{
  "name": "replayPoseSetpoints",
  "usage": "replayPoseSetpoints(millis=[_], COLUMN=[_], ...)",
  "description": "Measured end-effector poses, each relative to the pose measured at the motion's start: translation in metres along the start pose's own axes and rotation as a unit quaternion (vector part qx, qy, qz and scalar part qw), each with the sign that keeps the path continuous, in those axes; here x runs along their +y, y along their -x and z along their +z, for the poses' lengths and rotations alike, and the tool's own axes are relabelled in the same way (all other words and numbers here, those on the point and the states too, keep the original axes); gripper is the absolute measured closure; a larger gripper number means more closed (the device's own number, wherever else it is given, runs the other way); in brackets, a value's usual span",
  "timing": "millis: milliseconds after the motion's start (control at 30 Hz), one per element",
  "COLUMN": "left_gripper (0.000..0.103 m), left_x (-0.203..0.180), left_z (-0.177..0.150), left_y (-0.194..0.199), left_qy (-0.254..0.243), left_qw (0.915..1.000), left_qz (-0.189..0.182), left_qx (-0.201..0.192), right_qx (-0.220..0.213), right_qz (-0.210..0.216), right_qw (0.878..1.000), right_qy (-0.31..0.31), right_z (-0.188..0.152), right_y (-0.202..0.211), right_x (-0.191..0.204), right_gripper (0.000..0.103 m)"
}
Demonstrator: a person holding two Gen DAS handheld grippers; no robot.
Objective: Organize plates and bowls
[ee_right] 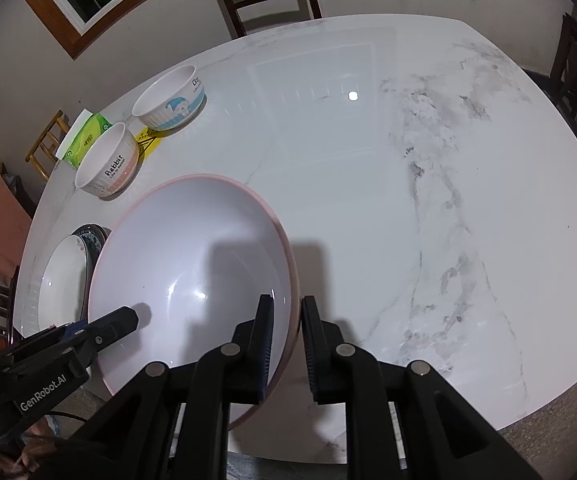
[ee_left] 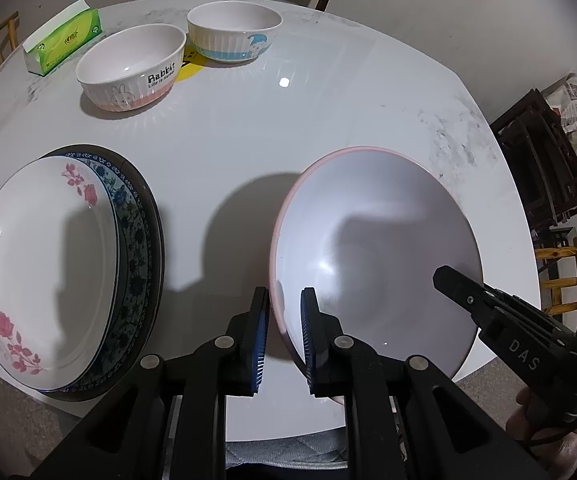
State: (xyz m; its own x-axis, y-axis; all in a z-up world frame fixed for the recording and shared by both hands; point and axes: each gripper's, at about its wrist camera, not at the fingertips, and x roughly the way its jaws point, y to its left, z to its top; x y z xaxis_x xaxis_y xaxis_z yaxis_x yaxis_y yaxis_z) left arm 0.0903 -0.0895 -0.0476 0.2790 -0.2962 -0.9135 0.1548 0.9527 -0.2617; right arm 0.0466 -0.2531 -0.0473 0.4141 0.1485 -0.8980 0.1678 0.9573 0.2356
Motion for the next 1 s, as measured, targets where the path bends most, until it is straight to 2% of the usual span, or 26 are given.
replayPoseSetpoints(millis=[100,167,233,333,500,633,800,1000], left_gripper=[0.089,0.087,0.08,0.072,0.067,0.059,0.057,0.054], left_x=[0.001,0.003,0.003,0.007,0.015,0.018,0.018,0.021], left_z=[0.0,0.0,0.001,0.001,0.0,-0.003,-0.008,-0.013], left_y=[0.0,0.0,0.002,0.006,0.012,0.017,0.023,0.033], left_qy=[0.003,0.007,0.007,0.007,0.016,0.011,0.007,0.003], left_qw=[1.0,1.0,0.9999,0.9995,0.9988,0.9978,0.9965,0.9953], left_qz=[0.0,-0.001,0.006,0.019,0.019,0.029,0.04,0.039], left_qx=[-0.002,-0.004,-0.012,-0.026,-0.042,-0.058,-0.073,-0.088], right_qx=[0.0,-0.005,-0.011,-0.022,-0.042,-0.064,-0.099,-0.107], right_qz=[0.0,-0.002,-0.007,-0.013,-0.022,-0.031,-0.06,-0.051], right_qw=[1.0,1.0,1.0,1.0,0.999,0.997,0.992,0.991], right_qy=[0.0,0.0,0.001,0.007,0.014,0.016,0.044,0.063], right_z=[0.001,0.001,0.002,0.004,0.007,0.009,0.01,0.01], right_y=[0.0,0.001,0.003,0.007,0.016,0.027,0.043,0.048], right_x=[0.0,0.0,0.001,0.003,0.006,0.009,0.024,0.045], right_gripper=[0.087,0.081,0.075,0.072,0.071,0.071,0.071,0.071])
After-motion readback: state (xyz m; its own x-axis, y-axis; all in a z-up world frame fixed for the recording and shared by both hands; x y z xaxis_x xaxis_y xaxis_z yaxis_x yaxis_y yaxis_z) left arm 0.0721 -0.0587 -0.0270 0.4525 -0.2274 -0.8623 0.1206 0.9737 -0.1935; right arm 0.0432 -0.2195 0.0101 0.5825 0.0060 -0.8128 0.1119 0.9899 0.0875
